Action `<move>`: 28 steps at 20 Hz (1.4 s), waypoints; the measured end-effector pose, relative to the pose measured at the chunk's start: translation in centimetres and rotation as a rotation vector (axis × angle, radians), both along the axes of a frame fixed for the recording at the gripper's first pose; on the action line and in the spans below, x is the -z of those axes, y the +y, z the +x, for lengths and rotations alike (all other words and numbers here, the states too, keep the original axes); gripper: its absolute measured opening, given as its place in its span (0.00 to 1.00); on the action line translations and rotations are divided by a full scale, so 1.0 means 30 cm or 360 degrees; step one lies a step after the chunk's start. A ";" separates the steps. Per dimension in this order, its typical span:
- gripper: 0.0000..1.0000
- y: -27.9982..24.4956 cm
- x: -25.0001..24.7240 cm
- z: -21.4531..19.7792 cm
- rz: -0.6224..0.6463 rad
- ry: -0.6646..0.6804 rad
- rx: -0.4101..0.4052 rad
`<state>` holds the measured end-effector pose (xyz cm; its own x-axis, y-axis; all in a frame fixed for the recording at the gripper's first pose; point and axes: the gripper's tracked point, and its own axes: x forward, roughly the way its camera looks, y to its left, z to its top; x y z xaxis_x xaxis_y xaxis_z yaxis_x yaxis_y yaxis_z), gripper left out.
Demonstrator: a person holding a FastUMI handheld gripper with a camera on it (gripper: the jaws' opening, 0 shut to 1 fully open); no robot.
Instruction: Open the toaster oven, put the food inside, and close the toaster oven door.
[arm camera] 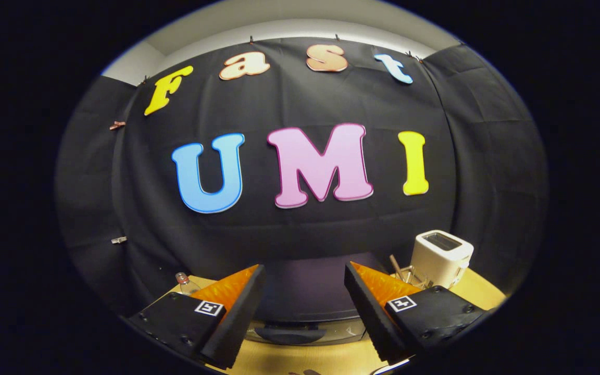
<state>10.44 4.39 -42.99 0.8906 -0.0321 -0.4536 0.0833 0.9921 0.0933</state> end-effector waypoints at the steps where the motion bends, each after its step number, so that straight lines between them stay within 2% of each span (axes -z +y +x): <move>1: 0.98 -0.007 0.049 -0.009 0.0009 0.0046 0.0025; 5: 0.98 0.014 0.248 -0.071 0.0027 0.0268 0.0026; 10: 0.98 0.051 0.343 -0.110 -0.0021 0.0375 -0.0002; 14: 0.99 0.054 0.343 -0.117 -0.0134 0.0351 -0.0044; 16: 0.99 0.048 0.340 -0.131 -0.0152 0.0373 -0.0007; 20: 0.99 0.057 0.340 -0.224 -0.0175 0.0436 0.0028; 28: 0.99 0.069 0.355 -0.412 -0.0174 0.0547 0.0006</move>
